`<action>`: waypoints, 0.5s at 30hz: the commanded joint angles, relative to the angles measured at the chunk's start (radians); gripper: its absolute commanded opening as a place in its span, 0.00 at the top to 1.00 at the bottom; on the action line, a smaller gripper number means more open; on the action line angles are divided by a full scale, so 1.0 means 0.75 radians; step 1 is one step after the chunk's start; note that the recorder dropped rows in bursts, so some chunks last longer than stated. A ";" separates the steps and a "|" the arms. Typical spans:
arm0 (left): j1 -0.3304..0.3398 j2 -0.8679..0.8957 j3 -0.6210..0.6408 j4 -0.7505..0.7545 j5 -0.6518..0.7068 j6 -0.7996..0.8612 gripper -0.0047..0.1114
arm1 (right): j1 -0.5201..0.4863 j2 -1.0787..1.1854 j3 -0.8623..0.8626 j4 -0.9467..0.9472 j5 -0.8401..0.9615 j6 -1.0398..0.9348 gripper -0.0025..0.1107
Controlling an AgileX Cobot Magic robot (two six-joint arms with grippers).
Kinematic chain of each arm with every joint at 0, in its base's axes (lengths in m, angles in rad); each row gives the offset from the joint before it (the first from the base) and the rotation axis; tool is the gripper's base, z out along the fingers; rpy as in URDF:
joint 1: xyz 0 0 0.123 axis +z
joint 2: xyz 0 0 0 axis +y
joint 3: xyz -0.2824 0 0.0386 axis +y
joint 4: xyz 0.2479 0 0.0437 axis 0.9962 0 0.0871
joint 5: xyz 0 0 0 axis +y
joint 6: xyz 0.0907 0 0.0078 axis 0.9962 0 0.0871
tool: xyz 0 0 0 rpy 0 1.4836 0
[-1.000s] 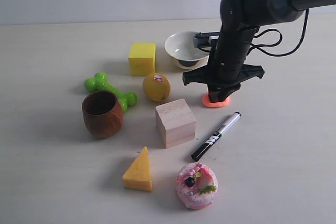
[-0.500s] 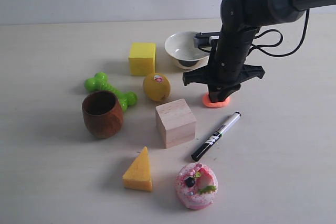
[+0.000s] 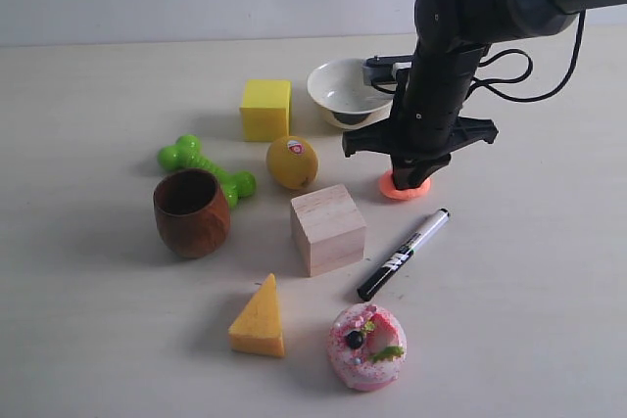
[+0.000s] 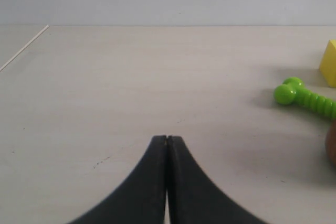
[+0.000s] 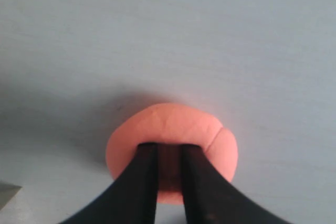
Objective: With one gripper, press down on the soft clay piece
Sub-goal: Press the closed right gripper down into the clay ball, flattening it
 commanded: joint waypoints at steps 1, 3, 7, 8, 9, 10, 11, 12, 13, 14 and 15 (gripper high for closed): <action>-0.007 -0.009 0.000 -0.003 -0.011 -0.002 0.96 | -0.002 -0.022 0.001 -0.004 0.003 -0.008 0.85; -0.007 -0.009 0.000 -0.003 -0.011 -0.002 0.96 | -0.002 -0.022 0.001 -0.004 0.003 -0.011 0.87; -0.007 -0.009 0.000 -0.003 -0.011 -0.002 0.96 | -0.002 -0.022 0.001 -0.004 -0.003 -0.025 0.90; -0.007 -0.009 0.000 -0.003 -0.011 -0.002 0.96 | -0.002 -0.022 0.001 -0.004 -0.003 -0.035 0.90; -0.007 -0.009 0.000 -0.003 -0.011 -0.002 0.96 | -0.002 -0.022 0.001 -0.004 -0.005 -0.035 0.91; -0.007 -0.009 0.000 -0.003 -0.011 -0.002 0.96 | -0.002 -0.022 0.001 -0.004 -0.005 -0.035 0.92; -0.007 -0.009 0.000 -0.003 -0.011 -0.002 0.96 | -0.002 -0.022 0.001 -0.004 -0.008 -0.035 0.92; -0.007 -0.009 0.000 -0.003 -0.011 -0.002 0.96 | -0.002 -0.022 0.001 -0.004 -0.008 -0.035 0.92; -0.007 -0.009 0.000 -0.003 -0.011 -0.002 0.96 | -0.002 -0.022 0.001 -0.004 -0.010 -0.035 0.93; -0.007 -0.009 0.000 -0.003 -0.011 -0.002 0.96 | -0.002 -0.022 0.001 -0.004 -0.013 -0.038 0.93; -0.007 -0.009 0.000 -0.003 -0.011 -0.002 0.96 | -0.002 -0.022 0.001 -0.004 -0.019 -0.038 0.94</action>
